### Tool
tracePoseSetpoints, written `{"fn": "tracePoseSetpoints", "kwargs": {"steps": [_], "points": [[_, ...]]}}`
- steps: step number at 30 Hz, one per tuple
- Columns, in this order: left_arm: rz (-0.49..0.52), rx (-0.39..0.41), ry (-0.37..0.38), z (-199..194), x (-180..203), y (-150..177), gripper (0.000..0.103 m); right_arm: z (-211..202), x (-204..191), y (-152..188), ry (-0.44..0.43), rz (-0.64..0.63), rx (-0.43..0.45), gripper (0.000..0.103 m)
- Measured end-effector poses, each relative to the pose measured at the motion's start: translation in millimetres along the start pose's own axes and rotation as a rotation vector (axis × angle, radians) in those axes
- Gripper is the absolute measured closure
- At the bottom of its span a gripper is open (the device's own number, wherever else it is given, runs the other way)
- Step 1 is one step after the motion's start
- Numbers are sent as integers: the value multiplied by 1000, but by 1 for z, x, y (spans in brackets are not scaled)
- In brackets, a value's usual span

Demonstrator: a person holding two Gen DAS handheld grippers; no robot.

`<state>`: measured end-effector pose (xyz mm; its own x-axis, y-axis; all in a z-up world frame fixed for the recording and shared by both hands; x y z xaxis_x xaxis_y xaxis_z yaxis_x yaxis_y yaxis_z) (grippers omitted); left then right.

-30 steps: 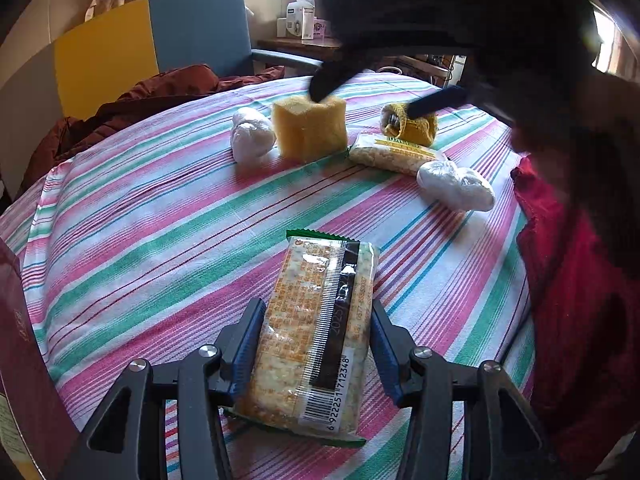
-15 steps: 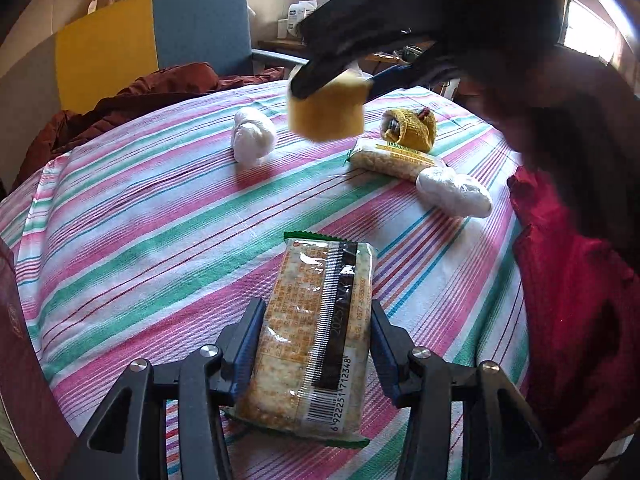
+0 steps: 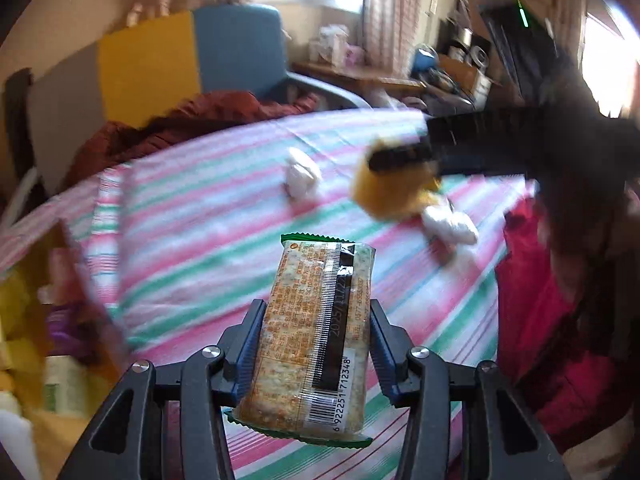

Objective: Organize objects
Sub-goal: 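Lift the cracker packet with the left tool while the right tool grasps a yellow sponge, then carry the cracker packet with the left tool while the right tool carries the sponge to the tray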

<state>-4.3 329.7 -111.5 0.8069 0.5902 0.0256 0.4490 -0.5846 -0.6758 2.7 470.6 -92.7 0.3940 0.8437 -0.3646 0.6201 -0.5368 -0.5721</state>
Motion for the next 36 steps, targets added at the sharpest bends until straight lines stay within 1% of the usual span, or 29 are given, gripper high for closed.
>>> {"fn": "tracePoseSetpoints", "kwargs": {"steps": [3, 7, 11, 18, 23, 30, 36], "points": [[-37, 62, -65, -26, -22, -10, 54, -3, -13, 5, -31, -9, 3, 39], [-84, 102, -157, -53, -53, -15, 54, -2, -41, 11, -86, -39, -2, 38], [-142, 119, -236, -78, -87, -7, 54, 3, -75, 18, -137, -78, -17, 38], [-256, 127, -327, -105, -138, 21, 54, 10, -132, 30, -220, -162, -44, 38], [-323, 127, -369, -120, -166, 41, 54, 16, -167, 38, -264, -217, -72, 38], [-393, 108, -411, -133, -191, 74, 54, 21, -214, 48, -315, -300, -106, 38], [-496, 107, -444, -151, -220, 105, 54, 26, -249, 56, -354, -363, -135, 38]]}}
Point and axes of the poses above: each gripper's, at about its wrist camera, not at the fingertips, and z roughly the way its jaws point, x to its right, y to its underside, the point moved 8 cm from there along z, roughly the way its jaws point, and after that the axes turned 3 degrees about -y, right-handed, at the moved point
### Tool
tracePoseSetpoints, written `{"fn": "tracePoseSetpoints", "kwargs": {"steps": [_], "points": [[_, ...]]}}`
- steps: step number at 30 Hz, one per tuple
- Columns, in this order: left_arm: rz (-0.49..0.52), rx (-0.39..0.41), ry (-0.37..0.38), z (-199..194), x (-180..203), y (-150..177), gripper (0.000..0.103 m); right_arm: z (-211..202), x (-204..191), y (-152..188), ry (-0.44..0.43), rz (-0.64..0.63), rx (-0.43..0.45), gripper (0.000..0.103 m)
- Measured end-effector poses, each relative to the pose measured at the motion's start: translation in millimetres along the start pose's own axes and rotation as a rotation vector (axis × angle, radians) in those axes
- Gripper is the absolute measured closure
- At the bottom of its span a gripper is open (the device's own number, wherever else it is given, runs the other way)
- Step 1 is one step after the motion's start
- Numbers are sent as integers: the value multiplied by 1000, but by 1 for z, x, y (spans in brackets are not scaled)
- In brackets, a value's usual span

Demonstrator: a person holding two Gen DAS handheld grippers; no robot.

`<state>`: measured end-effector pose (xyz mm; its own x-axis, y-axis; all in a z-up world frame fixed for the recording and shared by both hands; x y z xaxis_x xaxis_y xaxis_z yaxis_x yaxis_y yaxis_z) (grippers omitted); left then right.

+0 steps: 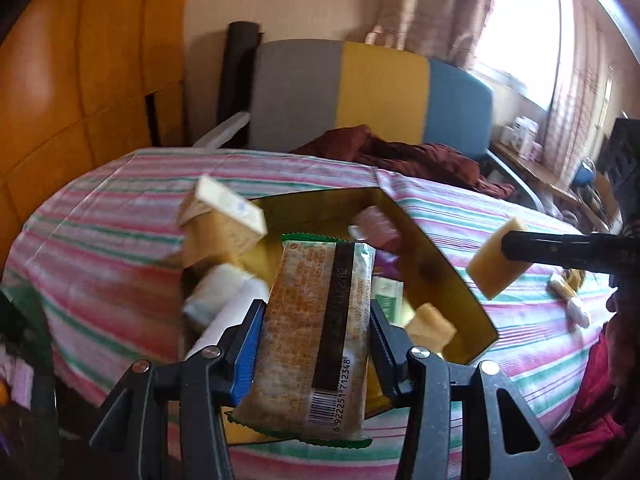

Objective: Organize objects
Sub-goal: 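Carry the cracker packet with the left tool while the right tool carries the sponge to the tray, then release the cracker packet in the tray while the right tool drops the sponge there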

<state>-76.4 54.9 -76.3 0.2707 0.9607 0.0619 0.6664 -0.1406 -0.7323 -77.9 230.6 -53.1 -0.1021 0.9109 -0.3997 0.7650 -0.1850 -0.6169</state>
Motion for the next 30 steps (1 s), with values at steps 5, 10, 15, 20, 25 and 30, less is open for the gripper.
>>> {"fn": "tracePoseSetpoints", "kwargs": {"steps": [5, 10, 15, 20, 25, 30], "points": [[-52, -28, -24, 0, -26, 14, 54, 17, -22, -4, -37, -39, -25, 37], [-93, -36, 4, -5, -37, 25, 54, 40, -38, -6, -75, -61, -67, 37], [-90, -35, 27, -4, -34, 25, 54, 56, -46, -7, -91, -67, -92, 37], [-98, -55, 38, 2, -33, 27, 54, 65, -54, -9, -95, -81, -107, 37], [-114, -43, 32, 2, -41, 21, 54, 74, -57, -3, -112, -85, -134, 37], [-135, -23, 44, 7, -46, 1, 54, 80, -61, 10, -133, -107, -170, 37]]}}
Point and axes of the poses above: each gripper's, at about its wrist camera, not at the fingertips, and z roughly the way its jaws point, x to its right, y to its underside, the point moved 8 cm from there along z, roughly the way its jaws point, and after that the axes turned 3 degrees about -y, right-handed, at the moved point
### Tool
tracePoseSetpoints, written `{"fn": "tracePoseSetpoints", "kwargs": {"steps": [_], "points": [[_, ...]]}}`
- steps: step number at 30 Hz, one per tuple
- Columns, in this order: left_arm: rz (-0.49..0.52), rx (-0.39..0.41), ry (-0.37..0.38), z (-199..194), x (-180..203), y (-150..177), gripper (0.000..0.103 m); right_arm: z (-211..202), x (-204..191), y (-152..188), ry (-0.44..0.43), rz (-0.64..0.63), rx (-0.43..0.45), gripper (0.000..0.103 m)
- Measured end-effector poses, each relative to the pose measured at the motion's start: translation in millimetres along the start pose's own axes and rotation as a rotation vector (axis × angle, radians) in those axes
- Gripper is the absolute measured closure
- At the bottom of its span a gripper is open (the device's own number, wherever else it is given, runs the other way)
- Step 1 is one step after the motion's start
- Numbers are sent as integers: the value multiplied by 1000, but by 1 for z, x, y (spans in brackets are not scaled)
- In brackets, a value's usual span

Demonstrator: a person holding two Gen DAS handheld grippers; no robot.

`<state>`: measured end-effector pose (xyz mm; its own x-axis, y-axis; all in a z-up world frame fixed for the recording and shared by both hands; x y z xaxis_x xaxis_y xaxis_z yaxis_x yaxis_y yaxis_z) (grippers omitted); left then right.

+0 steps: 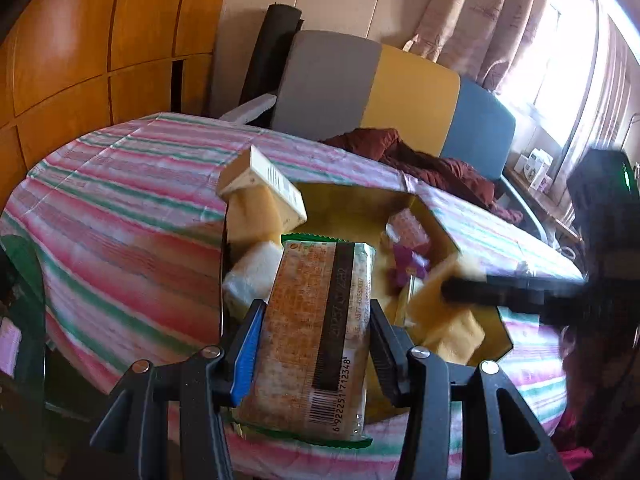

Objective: Organize objects
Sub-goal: 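Release the cracker packet in the tray while the right tool drops the sponge there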

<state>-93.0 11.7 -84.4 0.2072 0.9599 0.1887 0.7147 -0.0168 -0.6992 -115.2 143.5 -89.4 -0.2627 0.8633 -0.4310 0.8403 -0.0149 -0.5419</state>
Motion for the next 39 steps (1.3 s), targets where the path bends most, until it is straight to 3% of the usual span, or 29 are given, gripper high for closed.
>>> {"fn": "tracePoseSetpoints", "kwargs": {"steps": [7, 14, 18, 21, 29, 39], "points": [[34, 27, 79, 20, 17, -53, 53, 8, -20, 12, -66, -78, -29, 37], [29, -119, 226, 81, 46, -76, 53, 29, -29, 25, -99, -101, -85, 36], [3, -167, 261, 99, 57, -77, 52, 33, -29, 29, -107, -92, -88, 9], [-4, -162, 260, 97, 59, -75, 52, 30, -27, 28, -111, -80, -80, 8], [-27, -112, 156, 70, 34, -66, 52, 22, -29, 28, -104, -65, -53, 4], [33, -40, 29, 26, 18, -35, 52, 2, -27, 26, -49, -46, 12, 0]]}}
Point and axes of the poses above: each gripper's, at about its wrist camera, not at the fingertips, and z roughly the way its jaws point, x to its right, y to its underside, the point moved 8 cm from there along z, roughly the way its jaws point, and after that the axes turned 3 degrees about -y, right-handed, at the moved point
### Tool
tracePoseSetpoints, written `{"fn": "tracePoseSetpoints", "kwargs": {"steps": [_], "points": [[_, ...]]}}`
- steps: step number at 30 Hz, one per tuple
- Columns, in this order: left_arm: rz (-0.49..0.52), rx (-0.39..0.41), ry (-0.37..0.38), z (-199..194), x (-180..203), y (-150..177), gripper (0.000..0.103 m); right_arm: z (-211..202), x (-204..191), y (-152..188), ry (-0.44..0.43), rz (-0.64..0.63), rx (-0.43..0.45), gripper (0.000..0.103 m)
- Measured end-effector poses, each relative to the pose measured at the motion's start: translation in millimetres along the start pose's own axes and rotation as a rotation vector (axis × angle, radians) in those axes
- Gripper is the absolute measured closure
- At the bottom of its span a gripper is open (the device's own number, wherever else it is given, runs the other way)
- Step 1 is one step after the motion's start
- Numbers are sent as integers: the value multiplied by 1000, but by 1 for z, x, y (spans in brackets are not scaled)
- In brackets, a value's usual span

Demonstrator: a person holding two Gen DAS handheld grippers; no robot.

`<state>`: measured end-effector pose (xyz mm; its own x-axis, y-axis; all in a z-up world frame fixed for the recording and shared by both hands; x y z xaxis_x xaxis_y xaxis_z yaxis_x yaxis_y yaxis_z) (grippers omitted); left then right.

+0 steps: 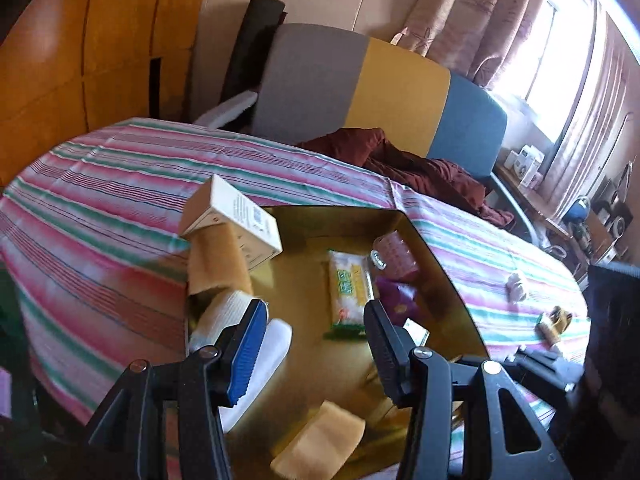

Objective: Organize objects
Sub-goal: 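Release the cracker packet in the tray while the right tool drops the sponge there, then move both tools from the gold tray to the items left on the cloth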

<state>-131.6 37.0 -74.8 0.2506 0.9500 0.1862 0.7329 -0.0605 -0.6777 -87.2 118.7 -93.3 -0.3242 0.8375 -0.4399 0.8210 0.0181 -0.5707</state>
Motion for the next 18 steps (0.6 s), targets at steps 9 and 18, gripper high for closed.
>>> {"fn": "tracePoseSetpoints", "kwargs": {"steps": [9, 18], "points": [[49, 36, -88, -20, 2, 18, 52, -6, 6, 1, 63, 22, 20, 0], [45, 52, -151, -30, -5, 26, 52, -15, 15, 4, 164, 18, 45, 0]]}}
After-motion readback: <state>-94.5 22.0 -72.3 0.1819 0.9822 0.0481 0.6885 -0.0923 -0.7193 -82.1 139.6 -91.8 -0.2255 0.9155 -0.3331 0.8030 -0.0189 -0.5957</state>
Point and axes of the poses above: each gripper's, at about its wrist camera, not at the fingertips, and z roughly the way its jaws point, x to its right, y to its underside, the point moved 8 cm from there along z, roughly the way its jaws point, and after that the axes turned 3 degrees about -y, right-handed, at the moved point
